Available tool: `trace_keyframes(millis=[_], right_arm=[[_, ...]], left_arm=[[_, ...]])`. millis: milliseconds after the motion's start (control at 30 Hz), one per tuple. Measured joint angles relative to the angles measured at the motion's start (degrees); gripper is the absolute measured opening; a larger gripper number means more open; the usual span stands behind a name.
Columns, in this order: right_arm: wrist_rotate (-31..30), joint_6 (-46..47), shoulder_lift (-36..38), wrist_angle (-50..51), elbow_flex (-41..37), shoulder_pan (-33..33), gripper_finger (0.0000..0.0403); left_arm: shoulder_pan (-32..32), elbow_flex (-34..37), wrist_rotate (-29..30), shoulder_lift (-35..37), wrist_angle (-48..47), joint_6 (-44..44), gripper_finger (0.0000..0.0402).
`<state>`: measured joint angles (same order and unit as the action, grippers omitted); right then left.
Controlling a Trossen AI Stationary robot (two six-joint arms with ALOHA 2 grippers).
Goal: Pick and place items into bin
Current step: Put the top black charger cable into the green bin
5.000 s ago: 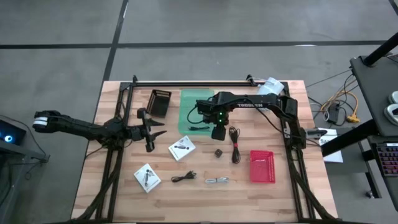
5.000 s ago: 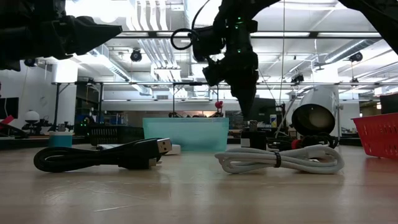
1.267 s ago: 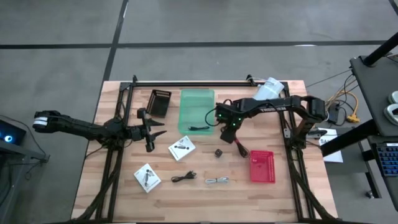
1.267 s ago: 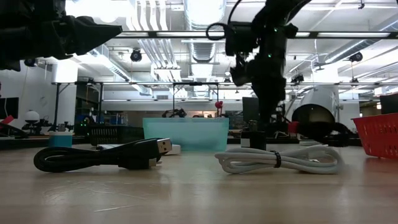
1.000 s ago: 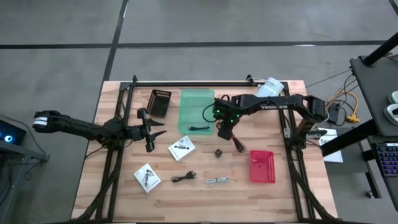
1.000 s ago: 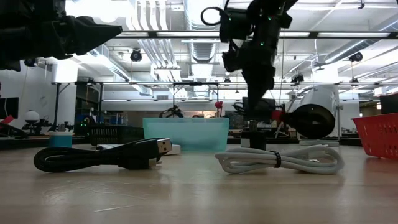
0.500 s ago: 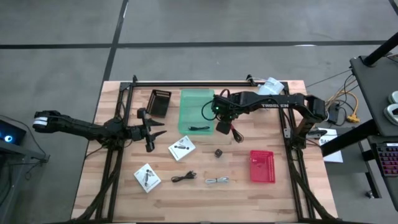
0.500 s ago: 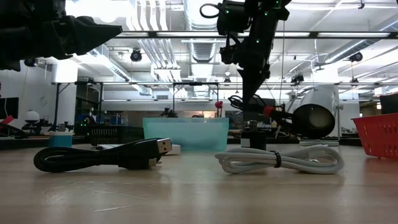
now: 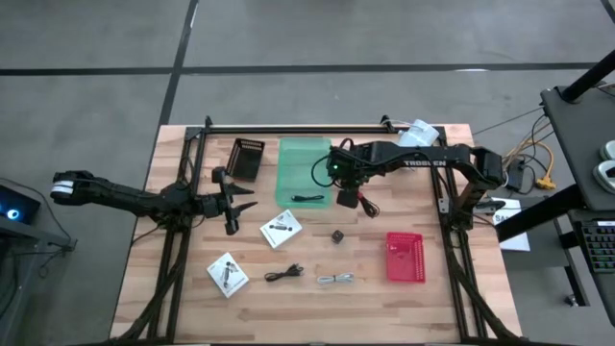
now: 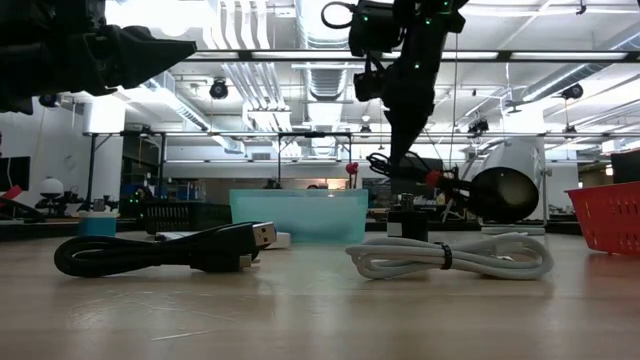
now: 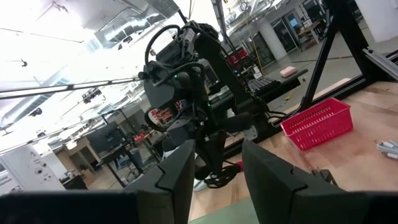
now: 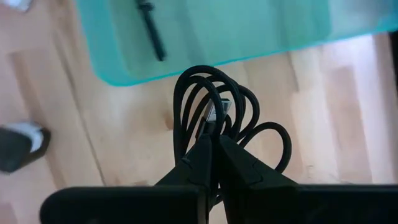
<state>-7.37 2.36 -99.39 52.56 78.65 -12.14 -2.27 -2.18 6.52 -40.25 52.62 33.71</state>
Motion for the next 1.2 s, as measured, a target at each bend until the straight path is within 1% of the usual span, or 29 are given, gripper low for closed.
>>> trace_keyframes(millis=[333,500,600,733,900,967,1033,1200], right_arm=[[11.5,-13.2,0.0,-0.1,0.1,0.0,0.0008],[19.4,-18.0,0.0,-0.9,0.1,0.0,0.0008],[26.3,-20.5,0.0,-2.1,0.1,0.0,0.0008],[38.0,-24.2,0.0,-6.5,0.1,0.0,0.0008],[53.1,-31.9,0.0,-14.1,0.1,0.0,0.0008],[56.8,-34.3,0.0,-17.6,-0.1,0.0,0.0008],[59.2,-36.5,0.0,-21.5,-0.4,0.1,0.0008],[63.9,-46.3,0.0,-27.7,-1.4,0.3,0.0008]], left_arm=[[0.0,0.0,0.0,0.0,0.0,0.0,0.0118],[0.0,0.0,0.0,0.0,0.0,0.0,0.0118],[0.0,0.0,0.0,0.0,0.0,0.0,0.0118],[0.0,0.0,0.0,0.0,0.0,0.0,0.0118],[0.0,0.0,0.0,0.0,0.0,0.0,0.0118],[0.0,0.0,0.0,0.0,0.0,0.0,0.0118],[0.0,0.0,0.0,0.0,0.0,0.0,0.0118],[0.0,0.0,0.0,0.0,0.0,0.0,0.0118]])
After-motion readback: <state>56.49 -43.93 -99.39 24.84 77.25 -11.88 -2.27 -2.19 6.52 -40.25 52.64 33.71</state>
